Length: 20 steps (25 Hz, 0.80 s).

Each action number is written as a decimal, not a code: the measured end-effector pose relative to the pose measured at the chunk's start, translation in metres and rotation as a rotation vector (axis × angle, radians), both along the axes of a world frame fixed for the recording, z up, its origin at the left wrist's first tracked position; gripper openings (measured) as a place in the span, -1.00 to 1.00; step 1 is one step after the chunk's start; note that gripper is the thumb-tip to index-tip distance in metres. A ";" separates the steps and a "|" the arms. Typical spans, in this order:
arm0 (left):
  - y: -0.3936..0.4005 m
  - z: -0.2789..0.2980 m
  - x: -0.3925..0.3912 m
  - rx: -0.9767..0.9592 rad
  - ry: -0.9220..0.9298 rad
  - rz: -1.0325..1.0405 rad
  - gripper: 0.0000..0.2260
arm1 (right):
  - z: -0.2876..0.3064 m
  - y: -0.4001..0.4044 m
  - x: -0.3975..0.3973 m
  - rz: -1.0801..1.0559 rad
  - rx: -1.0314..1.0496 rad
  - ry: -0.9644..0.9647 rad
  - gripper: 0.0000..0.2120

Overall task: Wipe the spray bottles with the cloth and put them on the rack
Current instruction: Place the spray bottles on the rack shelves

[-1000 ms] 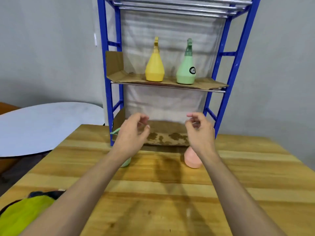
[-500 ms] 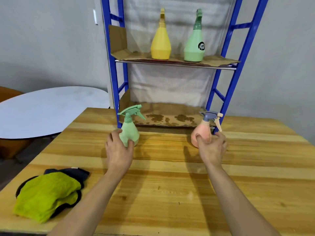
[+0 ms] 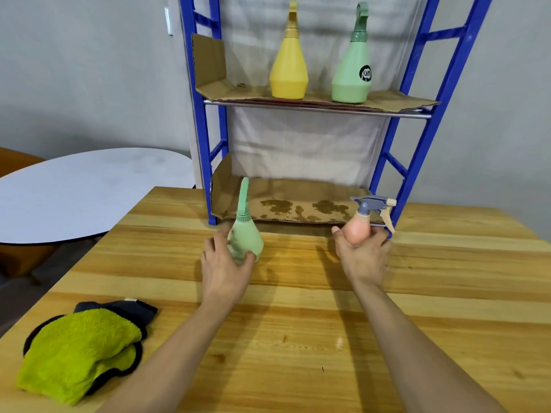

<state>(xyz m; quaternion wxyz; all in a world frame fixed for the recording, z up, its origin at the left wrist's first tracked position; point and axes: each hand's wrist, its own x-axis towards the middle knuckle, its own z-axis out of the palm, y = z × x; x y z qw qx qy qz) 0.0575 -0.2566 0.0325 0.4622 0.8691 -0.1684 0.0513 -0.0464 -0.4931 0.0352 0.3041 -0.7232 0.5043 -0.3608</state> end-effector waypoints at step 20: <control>-0.039 0.028 0.041 -0.077 -0.039 -0.209 -0.16 | 0.019 0.013 0.006 0.514 0.073 -0.230 -0.30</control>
